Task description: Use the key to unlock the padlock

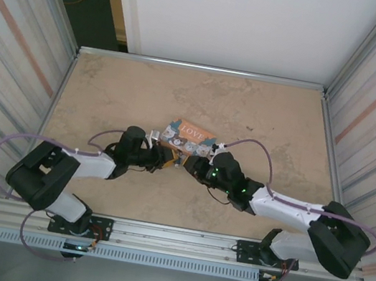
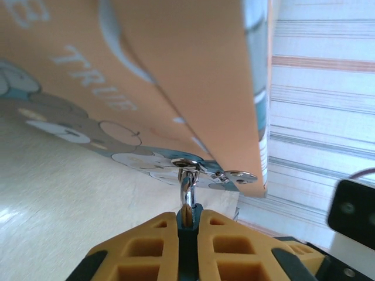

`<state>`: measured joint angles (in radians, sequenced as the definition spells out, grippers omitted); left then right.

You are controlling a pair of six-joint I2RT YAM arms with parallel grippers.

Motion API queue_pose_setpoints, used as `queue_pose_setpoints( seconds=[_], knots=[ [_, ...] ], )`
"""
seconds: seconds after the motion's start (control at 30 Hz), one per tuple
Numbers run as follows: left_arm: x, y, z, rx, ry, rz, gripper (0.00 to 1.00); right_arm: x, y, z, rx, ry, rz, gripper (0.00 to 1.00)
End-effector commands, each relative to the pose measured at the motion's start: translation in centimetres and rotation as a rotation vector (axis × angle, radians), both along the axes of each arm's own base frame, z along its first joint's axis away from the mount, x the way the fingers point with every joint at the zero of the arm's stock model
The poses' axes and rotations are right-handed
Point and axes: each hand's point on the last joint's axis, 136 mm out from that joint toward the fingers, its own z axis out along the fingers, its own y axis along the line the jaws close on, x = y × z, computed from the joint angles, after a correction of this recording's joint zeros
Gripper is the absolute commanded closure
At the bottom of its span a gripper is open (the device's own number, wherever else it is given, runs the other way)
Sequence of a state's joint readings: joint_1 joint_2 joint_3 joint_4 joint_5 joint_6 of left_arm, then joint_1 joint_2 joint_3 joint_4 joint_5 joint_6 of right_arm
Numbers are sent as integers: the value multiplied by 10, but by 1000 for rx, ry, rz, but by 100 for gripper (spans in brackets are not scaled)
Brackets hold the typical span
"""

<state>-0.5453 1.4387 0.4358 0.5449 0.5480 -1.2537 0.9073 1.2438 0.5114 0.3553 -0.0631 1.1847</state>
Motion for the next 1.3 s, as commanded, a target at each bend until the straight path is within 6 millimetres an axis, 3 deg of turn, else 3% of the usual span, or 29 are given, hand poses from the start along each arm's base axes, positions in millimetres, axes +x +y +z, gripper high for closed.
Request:
queue_pose_setpoints(
  seconds=[0.0,0.27,0.63,0.9,1.03,1.27],
  knots=[
    [-1,4,12,32,17,18,100,-2,-21,-1,-163,-88,22,63],
    [-12,5,25,78,97,1,100,-13,-37,47,-397,-418,130,55],
    [-28,-1,26,124,179,-26,100,-31,-48,72,-585,-829,316,49],
    [-34,-5,26,126,222,-14,100,-28,-60,72,-907,-1005,403,53],
    [-35,-5,25,129,234,-12,100,-36,-52,70,-1016,-1084,479,54],
    [-36,-7,26,129,235,-14,100,-53,-35,59,-1060,-1152,600,54]
  ],
)
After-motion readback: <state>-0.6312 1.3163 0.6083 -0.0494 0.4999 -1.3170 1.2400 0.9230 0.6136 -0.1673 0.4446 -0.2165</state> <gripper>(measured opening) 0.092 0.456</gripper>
